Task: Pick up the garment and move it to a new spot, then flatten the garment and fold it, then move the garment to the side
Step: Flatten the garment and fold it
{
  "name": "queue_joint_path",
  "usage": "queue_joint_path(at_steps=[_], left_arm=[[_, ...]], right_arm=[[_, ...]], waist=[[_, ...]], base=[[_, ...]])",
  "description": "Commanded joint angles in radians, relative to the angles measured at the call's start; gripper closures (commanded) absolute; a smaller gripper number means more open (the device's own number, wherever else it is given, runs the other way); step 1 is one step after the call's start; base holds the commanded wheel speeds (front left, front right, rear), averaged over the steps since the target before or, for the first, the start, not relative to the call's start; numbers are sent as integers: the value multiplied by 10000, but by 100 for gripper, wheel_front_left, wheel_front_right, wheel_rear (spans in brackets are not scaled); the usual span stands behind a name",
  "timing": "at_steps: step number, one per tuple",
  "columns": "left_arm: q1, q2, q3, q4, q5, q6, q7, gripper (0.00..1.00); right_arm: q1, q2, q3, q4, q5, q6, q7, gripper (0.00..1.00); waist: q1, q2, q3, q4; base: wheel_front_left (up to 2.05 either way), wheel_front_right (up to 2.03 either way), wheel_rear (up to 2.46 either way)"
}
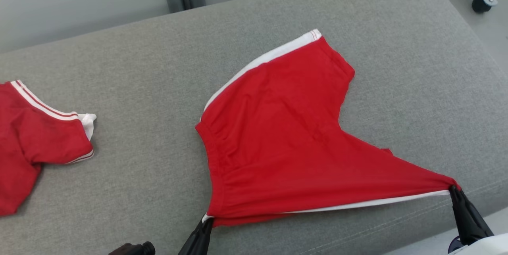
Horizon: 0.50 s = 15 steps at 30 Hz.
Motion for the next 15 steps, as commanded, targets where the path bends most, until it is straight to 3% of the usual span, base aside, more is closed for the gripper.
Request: queue_joint_path(at_steps=[1,9,15], left_arm=[[168,122,77,-134,-51,134,34,100],[-818,-281,10,-731,-559,23,739,100],[-2579,-1115,84,-591,-1224,-37,1573,100]], right_arm=[[20,-27,-308,-199,-134,-42,96,100],[-1757,126,-528,-543,-672,-32,1042,100],[-3909,-75,-475,113,-1131,-31,1835,100]], waist=[[1,0,-788,613],[1,0,-242,960],[1,0,814,1433]], base=[[0,0,0],[0,0,0],[0,0,0]])
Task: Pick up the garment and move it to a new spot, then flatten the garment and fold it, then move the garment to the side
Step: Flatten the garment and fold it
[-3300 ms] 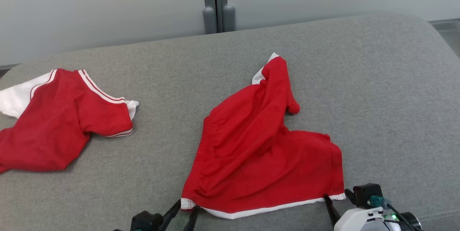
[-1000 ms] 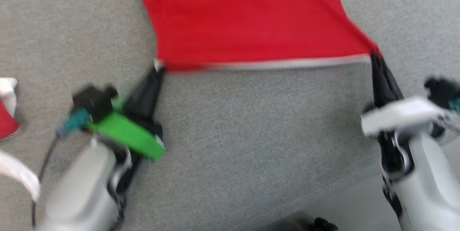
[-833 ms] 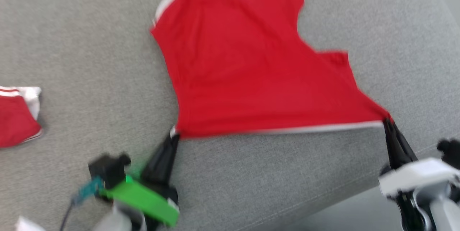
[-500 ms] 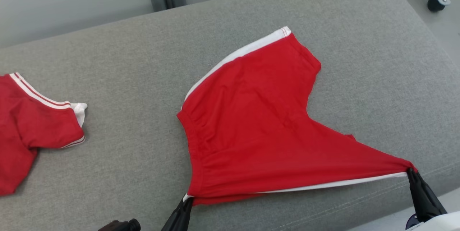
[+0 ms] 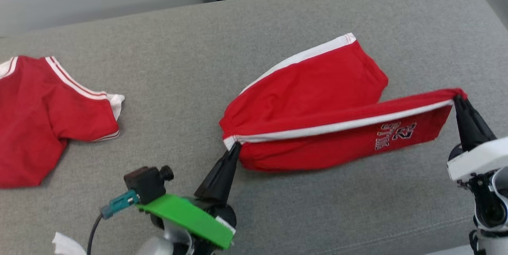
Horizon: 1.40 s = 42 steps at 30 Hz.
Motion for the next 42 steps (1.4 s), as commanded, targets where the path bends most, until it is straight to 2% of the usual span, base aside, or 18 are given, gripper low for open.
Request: queue_joint_path(at_steps=[1,10,17,25,26,27,28,29,30,31,39,42], left_arm=[[-583,-213,106,129,-218,32,161,100],[-3161,-1135,554,1772,-616,582,823,100],[-4357,-1427,434,3009,-651,450,911,100],[-4693,-1589,220,3687,-714,479,820,100],[-4693,-1597,198,3757,-679,552,800,100],[-4692,-1596,203,3796,-622,610,767,100],[-4675,-1593,221,3820,-590,660,676,78],[-4641,-1597,236,3827,-612,707,657,53],[-4577,-1609,227,3831,-652,726,627,11],[-4506,-1612,204,3846,-641,772,608,0],[-3714,-1151,22,3445,-1,1195,113,0],[-3230,-897,-47,3006,350,1360,-330,0]], right_arm=[[-598,-71,-34,246,-51,-14,173,100],[-4021,-517,229,2320,-593,-14,1404,100],[-5945,-800,408,4104,-1337,-14,1707,100],[-6789,-968,475,5433,-1897,-14,1546,100],[-6860,-957,471,5502,-1894,-14,1379,96],[-6901,-949,439,5575,-1875,-14,1256,56],[-6912,-935,436,5667,-1813,-14,1129,0],[-6889,-930,447,5746,-1794,-14,1058,0],[-6836,-956,493,5811,-1782,-14,990,0],[-6782,-993,515,5855,-1765,-14,914,0],[-6157,-1428,1156,5325,-1352,-14,450,0],[-5938,-1862,1320,5114,-1304,-14,589,0]], waist=[[1,-1,890,489],[1,-1,2260,864],[1,-1,2759,1013],[1,-1,2854,1182],[1,-1,2846,1205],[1,-1,2831,1227],[1,-1,2811,1248],[1,-1,2795,1261],[1,-1,2770,1273],[1,-1,2741,1282],[1,-1,2469,1197],[1,-1,2373,1175]], base=[[0,0,0],[0,0,0],[0,0,0],[0,0,0],[0,0,0],[0,0,0],[0,0,0],[0,0,0],[0,0,0],[0,0,0],[0,0,0],[0,0,0]])
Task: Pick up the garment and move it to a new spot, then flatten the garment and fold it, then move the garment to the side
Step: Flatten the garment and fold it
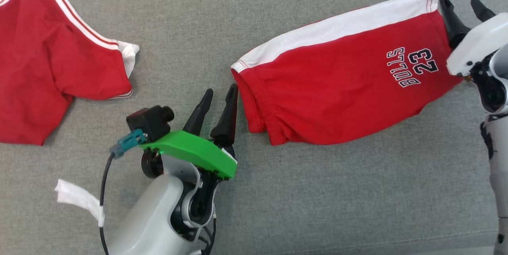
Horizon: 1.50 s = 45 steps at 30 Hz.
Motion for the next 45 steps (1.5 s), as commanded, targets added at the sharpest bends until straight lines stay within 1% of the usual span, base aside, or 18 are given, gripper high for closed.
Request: queue_joint_path(at_steps=[1,4,5,8,10,11,12,14,17,18,19,21,24,27,31,34,38,45], left_arm=[[232,181,-47,-221,310,81,-297,0],[623,634,-206,-674,1267,354,-986,0],[710,693,-231,-812,1522,430,-1133,0],[1017,752,-82,-1278,2383,665,-1438,0],[1186,833,41,-1435,3038,871,-1507,0],[1259,744,162,-1548,3209,919,-1523,0],[1388,533,354,-1703,3402,902,-1511,0],[1579,377,578,-1913,3967,778,-1509,0],[1962,125,832,-2050,4604,542,-1513,0],[2106,31,920,-2024,4825,444,-1512,0],[2214,-40,975,-1992,5032,343,-1514,0],[2420,-179,1133,-1971,5321,136,-1515,0],[2845,-303,1428,-1919,5723,-171,-1514,0],[3292,-404,1897,-1918,6111,-461,-1515,0],[3834,-569,2487,-1843,6331,-743,-1516,0],[4085,-657,2871,-1803,6392,-891,-1516,0],[4309,-726,3128,-1685,6452,-1069,-1516,0],[4630,-763,3274,-1524,6354,-1238,-1516,0]], right_arm=[[192,-240,-30,-47,-33,-11,59,0],[425,-536,-30,46,-32,-9,289,0],[471,-606,-9,85,15,-9,396,0],[654,-868,115,292,90,-11,833,0],[710,-880,168,480,179,-11,1174,0],[719,-884,198,559,167,-11,1310,0],[729,-937,206,656,93,-11,1450,0],[703,-918,210,877,41,-11,1658,0],[694,-644,510,1092,331,-3,2057,0],[699,-566,656,1127,500,-3,2160,54],[684,-519,739,1096,655,-3,2124,100],[653,-447,753,1076,904,-3,1944,100],[673,-540,466,1114,1124,-6,1561,100],[907,-763,79,1235,1155,-8,1223,100],[1209,-1062,-423,1466,1038,-11,1059,100],[1362,-1123,-619,1532,998,-9,995,100],[1460,-1018,-930,1528,1134,-11,824,100],[1765,-1453,-1701,1431,971,-11,690,100]], waist=[[0,0,-67,2],[0,0,-132,165],[0,0,-133,227],[0,0,-82,464],[0,0,-38,607],[0,0,-23,658],[0,0,0,748],[0,0,24,873],[0,0,-11,1011],[0,0,-31,1049],[0,0,-64,1081],[0,0,-157,1113],[0,0,-368,1095],[0,0,-645,1054],[0,0,-915,1033],[0,0,-1022,997],[0,0,-1231,953],[0,0,-1478,816]], base=[[0,0,0],[0,0,0],[0,0,0],[0,0,0],[0,0,0],[0,0,0],[0,0,0],[0,0,0],[0,0,0],[0,0,0],[0,0,0],[0,0,0],[0,0,0],[0,0,0],[0,0,0],[0,0,0],[0,0,0],[0,0,0]])
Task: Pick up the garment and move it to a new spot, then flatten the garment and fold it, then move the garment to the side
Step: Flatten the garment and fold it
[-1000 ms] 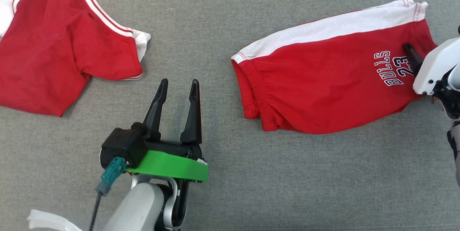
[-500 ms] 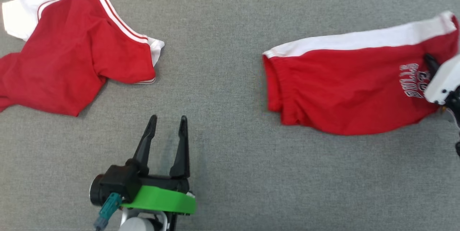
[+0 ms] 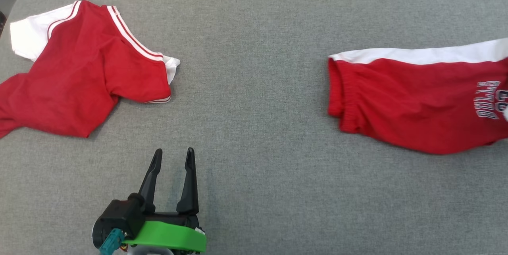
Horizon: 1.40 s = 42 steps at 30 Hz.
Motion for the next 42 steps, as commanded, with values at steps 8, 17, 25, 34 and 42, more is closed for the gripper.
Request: queue_joint_path(at_steps=[8,17,25,34,42], left_arm=[[348,1,-28,-12,-89,90,-31,0],[519,1,-200,-129,-281,321,-31,0],[233,3,-318,78,-242,293,-31,0],[583,3,-341,351,-182,292,-30,0],[968,4,-57,420,62,312,-20,0]], right_arm=[[436,-546,-620,-725,-328,-9,287,100],[783,1148,937,-1911,-873,-9,1022,100],[324,2657,1108,-925,-2259,-8,431,100],[267,3111,1255,-410,-2401,-8,-395,0],[1490,3139,2322,-2379,-893,-8,-1618,0]], waist=[[0,-1,-430,37],[0,-1,-842,280],[0,-1,-848,645],[0,-1,-1070,667],[0,-1,-1560,181]], base=[[0,0,0],[0,0,0],[0,0,0],[0,0,0],[0,0,0]])
